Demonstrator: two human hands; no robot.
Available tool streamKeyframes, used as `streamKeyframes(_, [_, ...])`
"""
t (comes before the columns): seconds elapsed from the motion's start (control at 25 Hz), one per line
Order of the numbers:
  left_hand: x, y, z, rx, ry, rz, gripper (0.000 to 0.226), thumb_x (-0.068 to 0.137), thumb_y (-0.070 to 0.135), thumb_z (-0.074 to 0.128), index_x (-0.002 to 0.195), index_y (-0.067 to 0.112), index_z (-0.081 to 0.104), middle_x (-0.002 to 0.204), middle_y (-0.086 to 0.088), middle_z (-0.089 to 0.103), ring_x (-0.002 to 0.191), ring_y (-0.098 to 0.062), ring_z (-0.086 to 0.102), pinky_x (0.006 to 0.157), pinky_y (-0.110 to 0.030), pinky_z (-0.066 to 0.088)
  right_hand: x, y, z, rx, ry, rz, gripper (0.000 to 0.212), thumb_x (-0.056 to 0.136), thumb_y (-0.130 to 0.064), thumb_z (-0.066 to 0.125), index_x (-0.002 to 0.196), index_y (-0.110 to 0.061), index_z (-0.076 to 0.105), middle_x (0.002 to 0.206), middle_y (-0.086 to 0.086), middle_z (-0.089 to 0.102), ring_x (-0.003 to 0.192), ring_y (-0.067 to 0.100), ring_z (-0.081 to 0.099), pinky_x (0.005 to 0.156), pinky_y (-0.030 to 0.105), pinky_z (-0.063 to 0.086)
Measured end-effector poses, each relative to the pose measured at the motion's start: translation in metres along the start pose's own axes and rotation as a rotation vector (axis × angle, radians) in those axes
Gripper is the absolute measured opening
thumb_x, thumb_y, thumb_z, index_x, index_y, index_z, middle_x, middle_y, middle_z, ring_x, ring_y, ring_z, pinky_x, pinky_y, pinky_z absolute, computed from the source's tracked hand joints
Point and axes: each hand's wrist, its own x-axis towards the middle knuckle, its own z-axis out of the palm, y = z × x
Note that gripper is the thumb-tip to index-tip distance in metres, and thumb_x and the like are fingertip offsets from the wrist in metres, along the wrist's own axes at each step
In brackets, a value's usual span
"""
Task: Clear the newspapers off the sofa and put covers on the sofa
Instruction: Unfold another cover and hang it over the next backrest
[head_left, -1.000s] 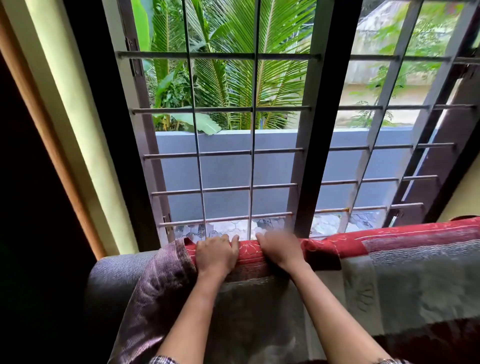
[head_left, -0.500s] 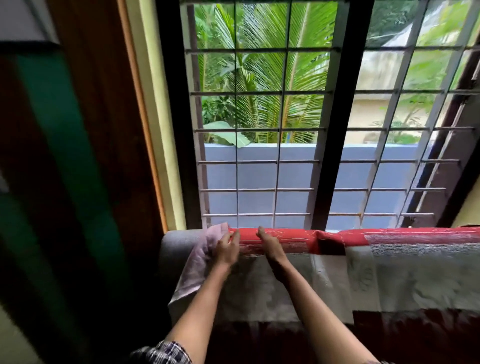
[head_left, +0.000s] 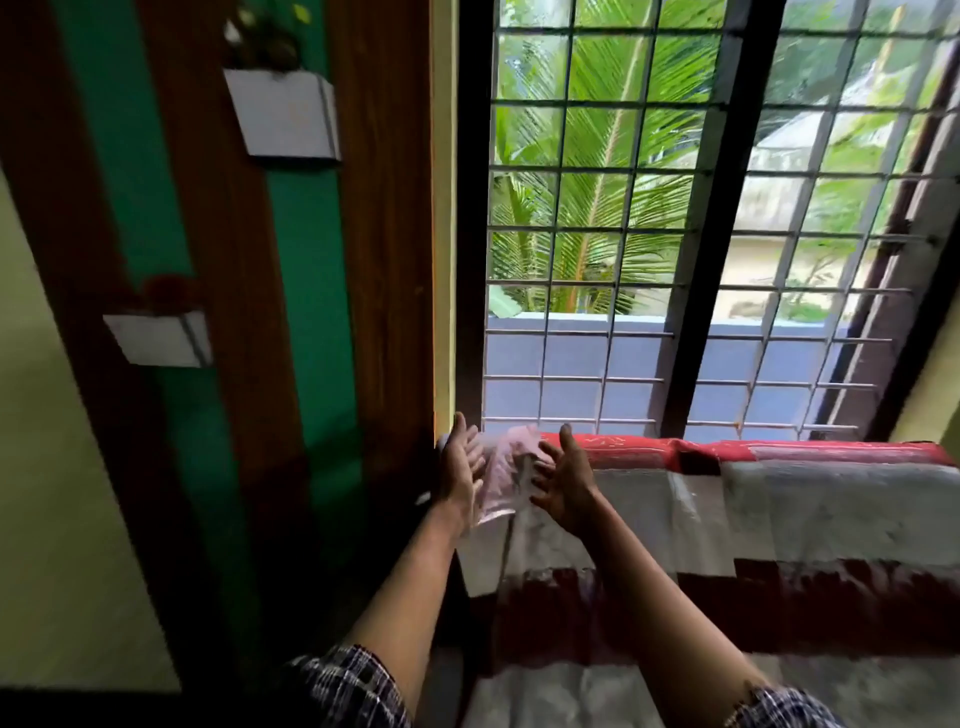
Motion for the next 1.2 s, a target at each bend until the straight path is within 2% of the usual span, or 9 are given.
streamKeyframes(0.12, [-0.032,0.015,-0.05,0.038,-0.087,0.015,0.066,0.096,0.054,0.017,0.144,0.012,0.031,0.151,-0.012,0.029,0.14,-0.028,0.024,0.114,-0.046,0.013,-0.043,0.022,0.039,0.033,0.041,-0.071,0.07,0.093,-0.061,0.022,0.141,-0.012,0.036,0.122,0.01,0.047,0.108,0.022,0.043,0.084,0.033,0.036])
streamKeyframes(0.24, [-0.069,0.031,-0.099,0.114,-0.203,0.044,0.063,0.096,0.052,0.017,0.144,0.013,0.03,0.153,-0.009,0.027,0.142,-0.025,0.022,0.115,-0.047,0.009,-0.081,0.047,0.078,0.018,0.144,-0.143,0.069,0.093,-0.061,0.022,0.142,-0.015,0.037,0.127,0.009,0.045,0.114,0.023,0.042,0.083,0.033,0.038])
streamKeyframes(0.4, [-0.11,0.057,-0.176,0.118,-0.274,0.032,0.057,0.098,0.043,0.018,0.145,0.011,0.028,0.153,-0.012,0.025,0.142,-0.024,0.022,0.114,-0.039,0.012,-0.127,0.083,0.142,-0.012,0.242,-0.173,0.064,0.095,-0.057,0.022,0.142,-0.015,0.036,0.099,0.001,0.052,0.084,0.016,0.047,0.064,0.025,0.031])
streamKeyframes(0.52, [-0.121,0.077,-0.228,0.126,-0.254,-0.002,0.058,0.098,0.045,0.018,0.144,0.011,0.031,0.151,-0.014,0.028,0.14,-0.027,0.024,0.113,-0.041,0.015,-0.15,0.094,0.185,0.023,0.242,-0.186,0.061,0.098,-0.052,0.019,0.142,-0.012,0.034,0.134,0.013,0.046,0.121,0.029,0.044,0.082,0.03,0.033])
streamKeyframes(0.6, [-0.121,0.084,-0.247,0.139,-0.255,0.023,0.059,0.098,0.047,0.02,0.143,0.012,0.034,0.15,-0.015,0.031,0.139,-0.028,0.026,0.113,-0.045,0.014,-0.154,0.097,0.202,0.015,0.251,-0.216,0.061,0.098,-0.051,0.02,0.143,-0.013,0.033,0.144,0.015,0.038,0.128,0.031,0.038,0.082,0.031,0.035])
streamKeyframes(0.84, [-0.1,0.095,-0.278,0.131,-0.304,0.015,0.059,0.097,0.049,0.02,0.142,0.013,0.035,0.149,-0.014,0.033,0.138,-0.029,0.029,0.113,-0.046,0.016,-0.131,0.108,0.232,0.01,0.285,-0.201,0.064,0.096,-0.055,0.021,0.143,-0.013,0.034,0.137,0.016,0.044,0.109,0.028,0.045,0.077,0.033,0.038])
streamKeyframes(1.04, [-0.061,0.085,-0.284,0.135,-0.339,-0.016,0.057,0.097,0.048,0.022,0.14,0.014,0.038,0.147,-0.014,0.037,0.136,-0.028,0.033,0.111,-0.045,0.019,-0.102,0.121,0.224,0.033,0.369,-0.183,0.061,0.097,-0.053,0.022,0.132,-0.009,0.044,0.085,0.004,0.05,0.073,0.017,0.047,0.081,0.035,0.039])
streamKeyframes(1.12, [-0.04,0.079,-0.279,0.145,-0.393,-0.047,0.057,0.098,0.047,0.021,0.141,0.014,0.037,0.147,-0.014,0.037,0.137,-0.028,0.032,0.112,-0.044,0.018,-0.084,0.122,0.215,0.057,0.437,-0.185,0.064,0.095,-0.056,0.024,0.132,-0.008,0.045,0.084,0.002,0.047,0.069,0.015,0.043,0.09,0.039,0.037])
streamKeyframes(1.2, [-0.016,0.076,-0.267,0.186,-0.46,-0.053,0.056,0.098,0.047,0.021,0.141,0.014,0.037,0.146,-0.014,0.037,0.137,-0.027,0.031,0.112,-0.044,0.019,-0.065,0.116,0.206,0.074,0.496,-0.198,0.057,0.096,-0.054,0.026,0.128,-0.013,0.047,0.092,0.004,0.05,0.07,0.015,0.044,0.081,0.035,0.039])
